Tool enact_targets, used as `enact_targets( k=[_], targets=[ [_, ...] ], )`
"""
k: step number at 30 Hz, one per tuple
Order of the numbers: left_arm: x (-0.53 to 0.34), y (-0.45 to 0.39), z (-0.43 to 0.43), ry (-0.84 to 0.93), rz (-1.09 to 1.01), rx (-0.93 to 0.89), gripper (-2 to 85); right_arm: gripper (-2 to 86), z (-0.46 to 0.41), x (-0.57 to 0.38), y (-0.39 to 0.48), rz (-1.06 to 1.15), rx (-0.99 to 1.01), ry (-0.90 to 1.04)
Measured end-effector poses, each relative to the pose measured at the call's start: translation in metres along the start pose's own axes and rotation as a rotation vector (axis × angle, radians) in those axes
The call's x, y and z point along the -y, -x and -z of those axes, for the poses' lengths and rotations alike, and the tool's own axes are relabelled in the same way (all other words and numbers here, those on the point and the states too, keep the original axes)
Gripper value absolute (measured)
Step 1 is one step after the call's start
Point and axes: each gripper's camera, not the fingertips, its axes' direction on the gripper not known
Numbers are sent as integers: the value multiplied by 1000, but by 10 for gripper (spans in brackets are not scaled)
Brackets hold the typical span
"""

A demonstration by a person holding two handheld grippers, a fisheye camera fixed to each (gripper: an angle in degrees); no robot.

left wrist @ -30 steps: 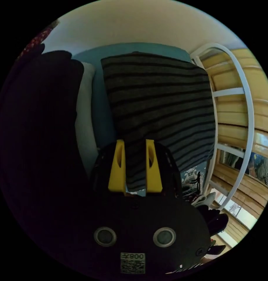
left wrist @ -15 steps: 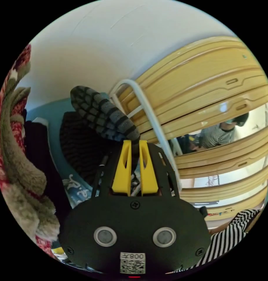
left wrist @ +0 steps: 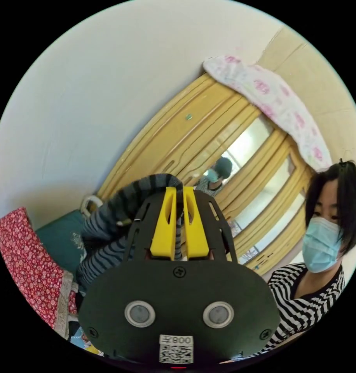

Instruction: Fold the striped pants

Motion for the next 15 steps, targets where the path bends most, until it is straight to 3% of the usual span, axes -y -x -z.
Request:
enact_targets(
  k=[9, 15],
  targets=[
    [-15, -291, 106, -274, -308, -102, 28, 80, -11, -66, 121, 176, 90, -209],
    [-38, -477, 182, -389, -475, 8, 29, 97, -48, -130, 224, 366, 176, -239]
  ],
)
